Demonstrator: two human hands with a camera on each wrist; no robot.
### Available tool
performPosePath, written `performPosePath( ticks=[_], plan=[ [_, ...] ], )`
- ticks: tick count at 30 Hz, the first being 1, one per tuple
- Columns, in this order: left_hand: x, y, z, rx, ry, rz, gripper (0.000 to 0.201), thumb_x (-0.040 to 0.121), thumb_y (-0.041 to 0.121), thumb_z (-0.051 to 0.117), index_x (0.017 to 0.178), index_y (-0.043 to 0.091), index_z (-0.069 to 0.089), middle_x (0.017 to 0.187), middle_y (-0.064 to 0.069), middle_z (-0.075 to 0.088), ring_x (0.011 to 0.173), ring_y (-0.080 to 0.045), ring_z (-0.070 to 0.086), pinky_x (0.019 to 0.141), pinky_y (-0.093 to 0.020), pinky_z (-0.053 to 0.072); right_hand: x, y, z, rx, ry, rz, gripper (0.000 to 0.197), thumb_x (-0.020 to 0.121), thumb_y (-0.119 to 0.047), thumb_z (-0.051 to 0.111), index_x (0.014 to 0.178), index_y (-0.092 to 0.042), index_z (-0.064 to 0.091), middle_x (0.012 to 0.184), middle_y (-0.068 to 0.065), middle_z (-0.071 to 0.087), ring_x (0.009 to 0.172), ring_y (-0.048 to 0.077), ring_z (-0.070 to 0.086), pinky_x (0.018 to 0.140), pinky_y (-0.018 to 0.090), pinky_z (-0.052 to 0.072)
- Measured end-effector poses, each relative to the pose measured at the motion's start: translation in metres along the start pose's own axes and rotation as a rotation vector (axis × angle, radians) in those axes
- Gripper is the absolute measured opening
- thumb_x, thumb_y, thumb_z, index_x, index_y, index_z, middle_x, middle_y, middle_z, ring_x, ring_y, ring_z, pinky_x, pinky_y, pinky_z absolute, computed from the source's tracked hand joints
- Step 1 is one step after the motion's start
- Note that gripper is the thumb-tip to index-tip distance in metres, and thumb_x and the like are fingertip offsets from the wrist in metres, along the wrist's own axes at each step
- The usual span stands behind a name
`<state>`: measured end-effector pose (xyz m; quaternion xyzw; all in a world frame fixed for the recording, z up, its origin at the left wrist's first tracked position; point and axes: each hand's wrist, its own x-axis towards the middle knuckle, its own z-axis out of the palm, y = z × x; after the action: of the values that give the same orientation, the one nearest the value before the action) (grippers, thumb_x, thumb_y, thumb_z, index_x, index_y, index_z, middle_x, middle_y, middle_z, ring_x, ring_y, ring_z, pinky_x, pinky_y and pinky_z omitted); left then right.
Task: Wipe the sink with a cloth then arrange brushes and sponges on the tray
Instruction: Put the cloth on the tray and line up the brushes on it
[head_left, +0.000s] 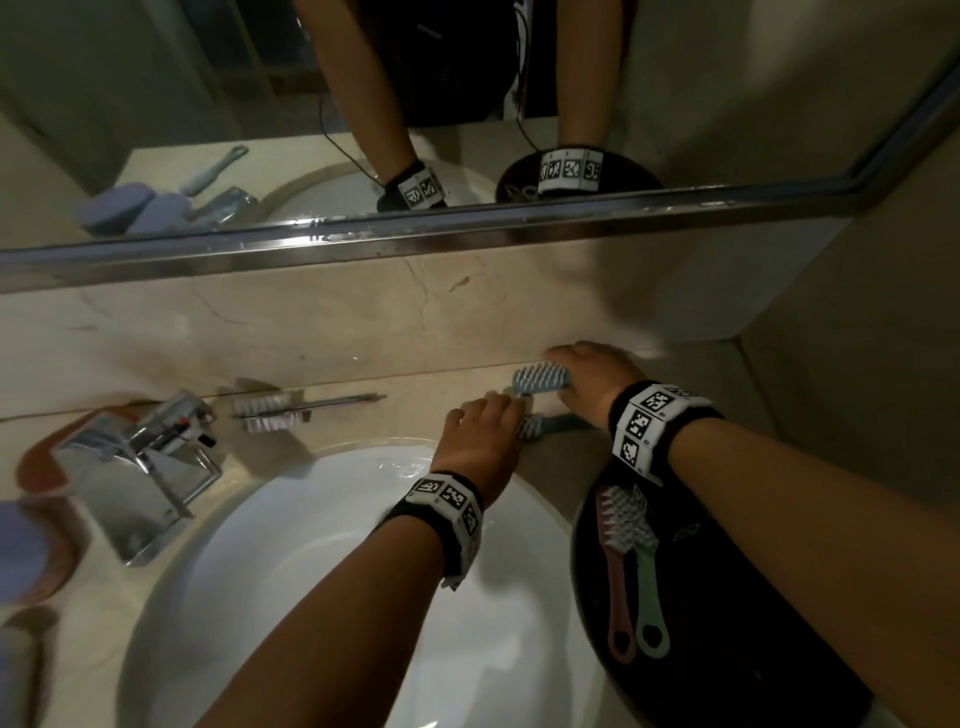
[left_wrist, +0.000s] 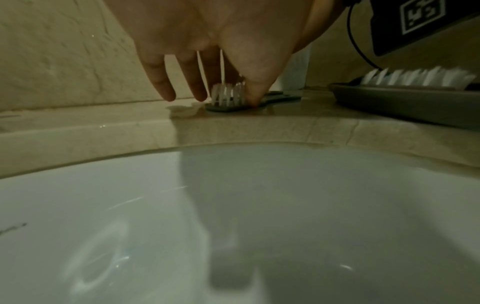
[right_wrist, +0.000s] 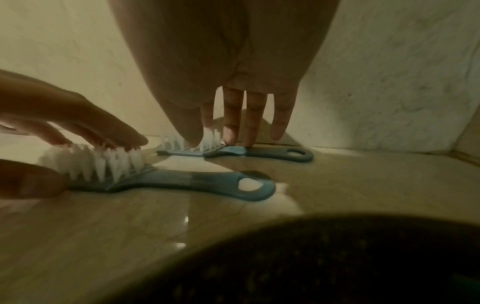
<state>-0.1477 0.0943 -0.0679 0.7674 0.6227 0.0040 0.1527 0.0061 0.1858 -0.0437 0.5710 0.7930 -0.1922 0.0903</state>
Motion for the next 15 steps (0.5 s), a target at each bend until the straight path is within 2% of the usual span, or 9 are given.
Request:
performPosePath(
  ticks=[4, 8, 15],
  plan=[
    [0.001, -0.001, 0.002, 0.051, -0.052, 0.01, 0.049, 0.095, 0.021, 0.047, 0.142, 0.02, 0.032, 0.144, -0.004, 0.034, 0.129, -0.027, 0.036, 0.105, -0.037, 0.03, -0.001, -0.005, 0.008, -0.084, -0.005, -0.004, 0.046, 0.091, -0.029, 0.053, 0.136, -0.028, 0.044, 0.14, 0.004, 0.039, 0.13, 0.028, 0.037, 0.108, 0.042, 0.037],
    [-0.001, -0.001, 0.002, 0.073, -0.057, -0.013, 0.045, 0.094, 0.014, 0.048, 0.137, 0.016, 0.036, 0.14, -0.009, 0.035, 0.124, -0.029, 0.038, 0.101, -0.037, 0.032, -0.002, -0.008, 0.01, -0.096, 0.017, 0.011, 0.042, 0.089, -0.025, 0.056, 0.13, -0.025, 0.049, 0.136, 0.006, 0.042, 0.128, 0.03, 0.038, 0.106, 0.043, 0.039],
    [-0.012, 0.001, -0.005, 0.067, -0.001, -0.018, 0.047, 0.094, 0.02, 0.048, 0.137, 0.016, 0.031, 0.134, -0.012, 0.045, 0.117, -0.031, 0.04, 0.095, -0.039, 0.033, -0.006, -0.016, 0.004, -0.026, 0.095, 0.035, 0.028, 0.084, -0.015, 0.061, 0.11, -0.021, 0.051, 0.121, 0.007, 0.051, 0.115, 0.031, 0.047, 0.096, 0.04, 0.037]
  ],
)
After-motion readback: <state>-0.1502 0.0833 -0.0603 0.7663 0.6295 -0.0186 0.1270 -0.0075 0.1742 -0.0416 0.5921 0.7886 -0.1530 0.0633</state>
